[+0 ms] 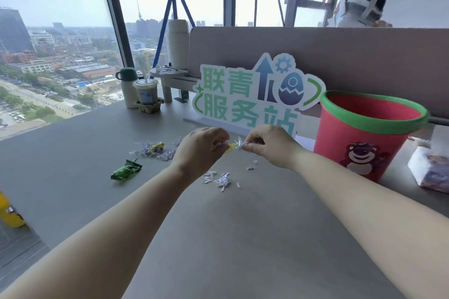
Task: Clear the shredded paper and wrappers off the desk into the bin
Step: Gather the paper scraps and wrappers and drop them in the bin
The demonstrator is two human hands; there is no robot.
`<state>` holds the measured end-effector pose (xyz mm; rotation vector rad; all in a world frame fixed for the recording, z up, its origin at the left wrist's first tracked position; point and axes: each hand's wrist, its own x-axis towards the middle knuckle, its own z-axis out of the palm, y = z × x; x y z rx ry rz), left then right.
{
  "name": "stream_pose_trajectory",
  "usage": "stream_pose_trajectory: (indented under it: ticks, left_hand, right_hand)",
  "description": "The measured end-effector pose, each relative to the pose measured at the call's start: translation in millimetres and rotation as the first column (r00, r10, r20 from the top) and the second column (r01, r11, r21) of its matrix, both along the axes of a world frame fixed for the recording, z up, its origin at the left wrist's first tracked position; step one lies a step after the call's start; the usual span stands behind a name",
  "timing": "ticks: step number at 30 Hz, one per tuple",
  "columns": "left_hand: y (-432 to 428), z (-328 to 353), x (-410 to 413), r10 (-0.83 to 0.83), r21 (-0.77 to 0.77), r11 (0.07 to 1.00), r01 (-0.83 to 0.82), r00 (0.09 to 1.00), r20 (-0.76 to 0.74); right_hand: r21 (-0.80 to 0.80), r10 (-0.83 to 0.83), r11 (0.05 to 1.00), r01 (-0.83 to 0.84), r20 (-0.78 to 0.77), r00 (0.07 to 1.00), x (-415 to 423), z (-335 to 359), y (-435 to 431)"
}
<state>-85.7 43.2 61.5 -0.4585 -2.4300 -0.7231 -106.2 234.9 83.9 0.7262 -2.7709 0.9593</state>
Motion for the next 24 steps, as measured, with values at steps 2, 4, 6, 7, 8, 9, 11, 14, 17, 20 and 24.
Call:
stream_pose_trajectory:
  ticks: [2,4,6,7,8,9,11,14,17,20,24]
  left_hand:
    - [13,4,-4,-0.035,-0.022,0.999,0.035,0.999,-0.003]
    - [26,9,-6,-0.076,-0.038,0.996,0.076,0.997,-0.001]
    - [38,16,-10,-0.124,-0.051,0.991,0.123,0.992,-0.012]
    - [44,21,-12,-0.138,-0.050,0.989,0.138,0.990,-0.013]
    - [49,26,-13,-0.147,-0.047,0.988,0.146,0.989,-0.013]
    - [55,31,-15,-0.153,-0.043,0.987,0.152,0.988,-0.016]
    - [64,42,-19,-0.165,-0.044,0.986,0.164,0.986,-0.037]
    - [78,60,-24,-0.188,-0.028,0.982,0.186,0.980,-0.070]
    - [91,77,-26,-0.202,-0.006,0.979,0.202,0.976,-0.088]
    - [105,95,-31,-0.220,0.009,0.975,0.222,0.969,-0.110]
    - [133,118,-41,-0.251,-0.005,0.968,0.252,0.960,-0.122]
  right_hand:
    - [0.006,-0.027,1.000,0.027,-0.005,1.000,2,3,13]
    - [0.018,-0.045,0.999,0.045,-0.020,0.999,4,8,26]
    - [0.028,-0.063,0.998,0.064,-0.038,0.997,5,16,39]
    - [0.036,-0.071,0.997,0.073,-0.051,0.996,6,21,45]
    - [0.047,-0.079,0.996,0.082,-0.066,0.995,6,26,51]
    - [0.052,-0.086,0.995,0.091,-0.083,0.993,7,32,57]
    - [0.037,-0.100,0.994,0.104,-0.110,0.989,8,46,68]
    - [0.028,-0.114,0.992,0.119,-0.155,0.981,10,62,82]
    - [0.015,-0.124,0.992,0.129,-0.192,0.974,10,76,94]
    - [-0.008,-0.173,0.984,0.176,-0.235,0.956,8,91,109]
    - [-0.024,-0.252,0.967,0.254,-0.231,0.940,1,108,139]
